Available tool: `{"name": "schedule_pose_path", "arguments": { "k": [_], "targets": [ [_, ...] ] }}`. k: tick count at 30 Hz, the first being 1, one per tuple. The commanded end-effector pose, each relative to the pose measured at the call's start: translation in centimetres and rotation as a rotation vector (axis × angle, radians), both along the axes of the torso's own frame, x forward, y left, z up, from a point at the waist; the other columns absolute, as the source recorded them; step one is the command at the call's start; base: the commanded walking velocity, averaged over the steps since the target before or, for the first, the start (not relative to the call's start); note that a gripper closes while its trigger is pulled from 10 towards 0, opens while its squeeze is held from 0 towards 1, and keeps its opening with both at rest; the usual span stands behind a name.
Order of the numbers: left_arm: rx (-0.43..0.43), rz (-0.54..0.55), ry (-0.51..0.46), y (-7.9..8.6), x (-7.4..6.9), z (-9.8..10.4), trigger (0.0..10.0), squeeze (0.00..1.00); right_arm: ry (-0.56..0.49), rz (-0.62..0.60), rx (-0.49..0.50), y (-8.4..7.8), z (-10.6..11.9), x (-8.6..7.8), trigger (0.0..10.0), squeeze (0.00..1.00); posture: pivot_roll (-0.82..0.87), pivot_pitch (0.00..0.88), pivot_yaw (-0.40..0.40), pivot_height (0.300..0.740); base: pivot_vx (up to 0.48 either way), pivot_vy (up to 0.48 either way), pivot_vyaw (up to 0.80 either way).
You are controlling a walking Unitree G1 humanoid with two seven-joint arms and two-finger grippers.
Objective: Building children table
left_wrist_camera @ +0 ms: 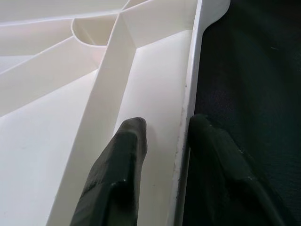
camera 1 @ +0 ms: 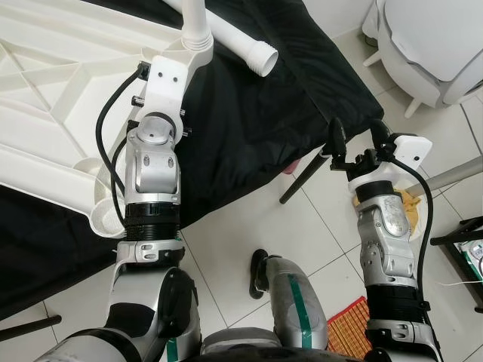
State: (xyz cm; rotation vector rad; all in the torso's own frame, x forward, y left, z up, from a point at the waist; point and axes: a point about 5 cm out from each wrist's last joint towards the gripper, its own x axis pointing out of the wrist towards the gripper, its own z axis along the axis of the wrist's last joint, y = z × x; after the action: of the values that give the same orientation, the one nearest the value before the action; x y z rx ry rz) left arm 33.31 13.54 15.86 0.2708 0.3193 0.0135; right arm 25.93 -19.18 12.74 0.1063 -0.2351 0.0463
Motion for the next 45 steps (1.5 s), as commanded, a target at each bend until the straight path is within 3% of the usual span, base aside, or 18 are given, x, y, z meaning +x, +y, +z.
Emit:
{"name": "schedule_pose_path", "arguments": {
  "k": [1, 2, 3, 4, 10, 11, 12, 13, 18, 20, 22, 24, 26, 28, 32, 34, 42, 45],
  "targets": [
    [-0.074, 0.058, 0.014, -1.6, 0.4, 0.0, 10.0, 0.00, 0.011, -0.008, -0.004, -0.2, -0.4, -0.2, 10.0, 0.00, 0.00, 0.084, -0.033, 0.740, 0.000, 0.000, 0.00],
    [-0.074, 0.058, 0.014, -1.6, 0.4, 0.0, 10.0, 0.00, 0.011, -0.008, -0.004, -0.2, -0.4, -0.2, 10.0, 0.00, 0.00, 0.084, -0.033, 0.740, 0.000, 0.000, 0.00],
    [-0.083, 0.059, -0.005, -1.6, 0.5, 0.2, 10.0, 0.89, 0.010, -0.006, -0.005, -0.2, -0.4, -0.1, 10.0, 0.00, 0.00, 0.080, -0.034, 0.740, 0.000, 0.000, 0.00],
    [-0.088, 0.068, -0.023, -1.7, 0.6, 0.4, 10.0, 1.00, 0.009, -0.004, -0.005, -0.1, -0.4, 0.0, 10.0, 0.00, 0.01, 0.078, -0.034, 0.740, 0.000, 0.000, 0.00],
    [-0.139, -0.001, -0.067, -2.3, 0.9, 1.0, 10.0, 1.00, 0.008, 0.008, -0.006, 0.1, -0.4, 0.1, 10.0, 0.00, 0.01, 0.078, -0.038, 0.740, 0.000, 0.000, 0.00],
    [-0.154, -0.035, -0.083, -2.5, 0.9, 1.2, 10.0, 0.24, 0.009, 0.014, -0.007, 0.2, -0.4, 0.1, 10.0, 0.00, 0.01, 0.078, -0.039, 0.740, 0.000, 0.000, 0.00],
    [-0.154, -0.035, -0.083, -2.5, 0.9, 1.2, 10.0, 0.24, 0.009, 0.014, -0.007, 0.2, -0.4, 0.1, 10.0, 0.00, 0.01, 0.078, -0.039, 0.740, 0.000, 0.000, 0.00],
    [-0.166, -0.072, -0.094, -2.8, 0.9, 1.5, 10.0, 0.00, 0.010, 0.019, -0.009, 0.2, -0.5, 0.2, 10.0, 0.00, 0.01, 0.077, -0.039, 0.740, 0.000, 0.000, 0.00],
    [-0.178, -0.100, -0.098, -3.0, 0.9, 1.6, 10.0, 0.00, 0.010, 0.021, -0.010, 0.2, -0.5, 0.2, 10.0, 0.00, 0.01, 0.077, -0.039, 0.740, 0.000, 0.000, 0.00],
    [-0.229, -0.229, -0.159, -3.5, 0.8, 3.0, 10.0, 0.00, 0.009, 0.030, -0.014, 0.3, -0.5, 0.3, 10.0, 0.00, 0.02, 0.076, -0.043, 0.740, 0.000, 0.000, 0.00],
    [-0.245, -0.296, -0.203, -3.6, 0.6, 3.9, 10.0, 0.00, 0.008, 0.036, -0.016, 0.4, -0.5, 0.4, 10.0, 0.00, 0.02, 0.076, -0.043, 0.740, 0.000, 0.000, 0.00],
    [-0.245, -0.296, -0.203, -3.6, 0.6, 3.9, 10.0, 0.00, 0.008, 0.036, -0.016, 0.4, -0.5, 0.4, 10.0, 0.00, 0.02, 0.076, -0.043, 0.740, 0.000, 0.000, 0.00],
    [-0.258, -0.410, -0.285, -3.7, 0.2, 5.5, 10.0, 0.00, 0.004, 0.048, -0.021, 0.6, -0.4, 0.6, 10.0, 0.00, 0.03, 0.078, -0.047, 0.740, 0.000, 0.000, 0.00],
    [-0.273, -0.438, -0.318, -3.6, 0.0, 6.1, 10.0, 0.00, 0.000, 0.052, -0.024, 0.7, -0.3, 0.7, 10.0, 0.00, 0.03, 0.082, -0.047, 0.740, 0.000, 0.000, 0.00],
    [-0.297, -0.435, -0.398, -2.6, 0.0, 7.8, 10.0, 0.00, -0.008, 0.056, -0.029, 0.6, -0.1, 1.1, 10.0, 0.00, 0.03, 0.085, -0.053, 0.740, 0.000, 0.000, 0.00],
    [-0.292, -0.384, -0.442, -1.1, 0.4, 8.2, 10.0, 0.00, -0.025, 0.062, -0.052, 0.6, 0.3, 1.5, 10.0, 0.00, 0.03, 0.087, -0.054, 0.740, 0.000, 0.000, 0.00],
    [-0.267, -0.333, -0.457, 0.1, 0.5, 7.8, 10.0, 0.00, -0.046, 0.051, -0.109, 0.7, 1.1, 2.6, 10.0, 0.00, 0.04, 0.089, -0.062, 0.740, 0.000, 0.000, 0.00],
    [-0.260, -0.326, -0.437, 0.2, 0.3, 6.7, 10.0, 0.00, -0.022, 0.024, -0.126, 0.8, 1.2, 3.5, 10.0, 0.00, 0.05, 0.088, -0.070, 0.740, 0.000, 0.000, 0.00]
  ]
}}
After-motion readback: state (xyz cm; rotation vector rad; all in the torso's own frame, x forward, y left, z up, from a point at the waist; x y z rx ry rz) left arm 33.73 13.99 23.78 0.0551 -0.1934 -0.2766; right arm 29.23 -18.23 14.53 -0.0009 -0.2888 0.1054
